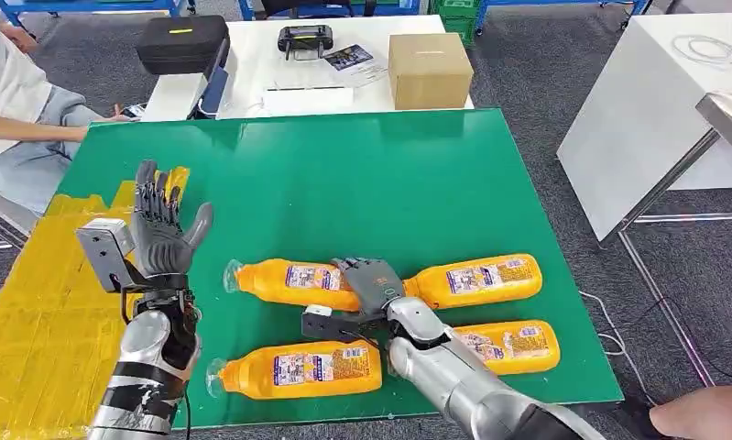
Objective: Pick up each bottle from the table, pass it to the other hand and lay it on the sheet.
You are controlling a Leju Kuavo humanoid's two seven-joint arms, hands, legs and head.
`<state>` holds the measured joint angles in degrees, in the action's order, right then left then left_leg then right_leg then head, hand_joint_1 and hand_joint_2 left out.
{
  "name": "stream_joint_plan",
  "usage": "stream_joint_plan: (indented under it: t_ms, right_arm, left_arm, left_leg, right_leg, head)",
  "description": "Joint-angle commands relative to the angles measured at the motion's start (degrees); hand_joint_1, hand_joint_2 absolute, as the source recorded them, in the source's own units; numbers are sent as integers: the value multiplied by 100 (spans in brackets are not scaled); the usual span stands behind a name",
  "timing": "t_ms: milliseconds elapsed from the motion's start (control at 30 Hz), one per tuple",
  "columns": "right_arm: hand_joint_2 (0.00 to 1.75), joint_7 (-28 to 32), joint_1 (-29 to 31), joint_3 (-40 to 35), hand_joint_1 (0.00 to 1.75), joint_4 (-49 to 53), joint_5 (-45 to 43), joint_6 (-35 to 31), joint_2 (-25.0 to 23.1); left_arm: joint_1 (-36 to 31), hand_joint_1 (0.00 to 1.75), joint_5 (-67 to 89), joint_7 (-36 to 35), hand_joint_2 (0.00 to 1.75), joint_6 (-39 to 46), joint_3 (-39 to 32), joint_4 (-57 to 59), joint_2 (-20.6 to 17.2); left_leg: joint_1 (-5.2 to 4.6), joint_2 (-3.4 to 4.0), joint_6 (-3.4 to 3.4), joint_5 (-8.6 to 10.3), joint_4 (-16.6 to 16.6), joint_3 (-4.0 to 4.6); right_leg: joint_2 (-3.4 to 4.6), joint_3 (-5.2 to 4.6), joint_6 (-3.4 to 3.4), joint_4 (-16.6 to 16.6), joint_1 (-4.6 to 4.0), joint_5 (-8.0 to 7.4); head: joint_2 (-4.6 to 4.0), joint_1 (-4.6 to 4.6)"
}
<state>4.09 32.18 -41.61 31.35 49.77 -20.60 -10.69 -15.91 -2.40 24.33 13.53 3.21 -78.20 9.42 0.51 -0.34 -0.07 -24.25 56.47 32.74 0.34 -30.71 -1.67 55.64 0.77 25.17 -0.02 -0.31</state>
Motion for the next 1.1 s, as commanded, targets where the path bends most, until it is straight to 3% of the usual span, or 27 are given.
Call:
stream_joint_plan:
  t_ms: [33, 367, 600, 800, 967, 1100]
  right_arm:
    - [175, 633, -1030, 1706, 175, 2266, -481, -1154, 58]
    - [175, 831, -1232, 1986, 175, 2660, -588, -1281, 48]
    - [175, 1258, -1676, 2428, 175, 3436, -1265, -1363, 15]
    - [175, 1753, -1618, 2335, 175, 3411, -2157, -197, -7]
    - [175, 1822, -1597, 1991, 175, 3233, -1995, -26, -92]
    - [175, 1789, -1592, 1876, 175, 3145, -1926, -20, -114]
  left_arm:
    - [3, 0, 148, -22, 175, 73, 167, -2, -63]
    - [14, 0, 171, 0, 175, 105, 210, 14, -73]
    - [86, 0, 178, -14, 175, 68, 272, -51, -131]
    - [-332, 0, 58, -434, 175, -1667, 1073, 568, -522]
    - [-433, 0, 723, -336, 175, -1905, 1611, 671, -578]
    - [-356, 0, 608, -343, 175, -2155, 1643, 604, -574]
  left_leg:
    - [6, -7, 1, -13, 5, -2]
    - [1, -8, 1, -6, 4, 18]
    - [-1, -10, 2, -5, 0, 18]
    - [-2, -16, 1, -1, 1, 22]
    - [3, -14, 1, -4, 3, 17]
    - [3, -1, 0, -9, -1, 9]
  right_leg:
    - [-14, 8, 8, -1, -7, 14]
    - [-10, -10, 6, -1, -4, 6]
    - [-12, -13, 4, -2, 0, 7]
    - [-17, -16, 5, 0, 0, 5]
    - [-18, -10, 9, -2, -5, 7]
    - [-4, -6, 7, -6, -6, 7]
  head:
    - [0, -2]
    - [0, 0]
    - [0, -2]
    - [0, -2]
    - [0, 0]
    - [0, 0]
